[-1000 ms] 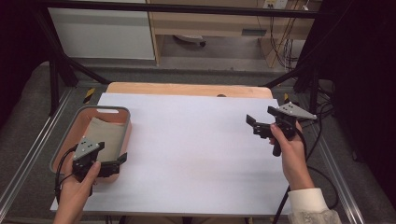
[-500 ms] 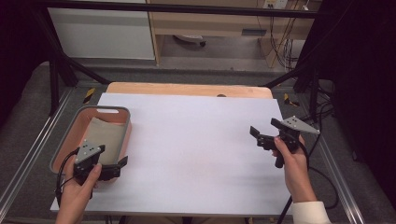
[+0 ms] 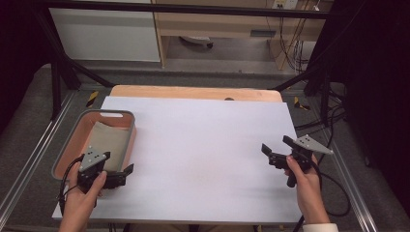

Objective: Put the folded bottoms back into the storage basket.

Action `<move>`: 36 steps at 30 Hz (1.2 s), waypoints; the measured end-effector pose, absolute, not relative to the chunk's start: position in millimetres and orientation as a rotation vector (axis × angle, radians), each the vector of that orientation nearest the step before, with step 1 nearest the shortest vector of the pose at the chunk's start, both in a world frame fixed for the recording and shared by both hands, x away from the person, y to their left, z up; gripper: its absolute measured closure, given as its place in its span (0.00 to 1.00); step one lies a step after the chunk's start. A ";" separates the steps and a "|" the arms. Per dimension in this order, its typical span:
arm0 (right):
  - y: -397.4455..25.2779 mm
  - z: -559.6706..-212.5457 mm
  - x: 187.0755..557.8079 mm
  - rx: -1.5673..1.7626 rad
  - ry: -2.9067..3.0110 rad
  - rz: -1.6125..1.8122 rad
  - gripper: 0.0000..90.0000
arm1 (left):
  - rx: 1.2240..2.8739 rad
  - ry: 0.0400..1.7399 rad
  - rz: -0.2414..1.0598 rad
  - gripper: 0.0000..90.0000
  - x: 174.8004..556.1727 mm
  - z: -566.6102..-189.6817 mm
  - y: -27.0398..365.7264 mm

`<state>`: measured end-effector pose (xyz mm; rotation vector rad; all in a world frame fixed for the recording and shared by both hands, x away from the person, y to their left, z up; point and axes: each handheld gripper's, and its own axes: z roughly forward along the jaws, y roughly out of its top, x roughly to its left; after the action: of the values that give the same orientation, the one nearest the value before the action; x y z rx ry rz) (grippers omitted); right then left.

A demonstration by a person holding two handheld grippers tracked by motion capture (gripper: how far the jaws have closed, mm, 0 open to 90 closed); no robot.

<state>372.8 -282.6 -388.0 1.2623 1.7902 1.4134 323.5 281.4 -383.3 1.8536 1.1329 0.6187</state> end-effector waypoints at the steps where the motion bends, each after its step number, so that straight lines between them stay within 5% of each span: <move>1: -283.2 -389.8 371.1 1.264 1.793 1.412 0.06 | 1.854 1.133 0.617 0.07 323.5 -383.2 281.3; 36: -256.8 -431.0 339.0 1.218 1.949 1.407 0.06 | 1.862 1.120 0.588 0.07 322.5 -382.8 277.2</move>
<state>339.0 -256.8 -431.0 1.2181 1.9494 1.4072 322.5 277.2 -382.8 1.8616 1.1203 0.5884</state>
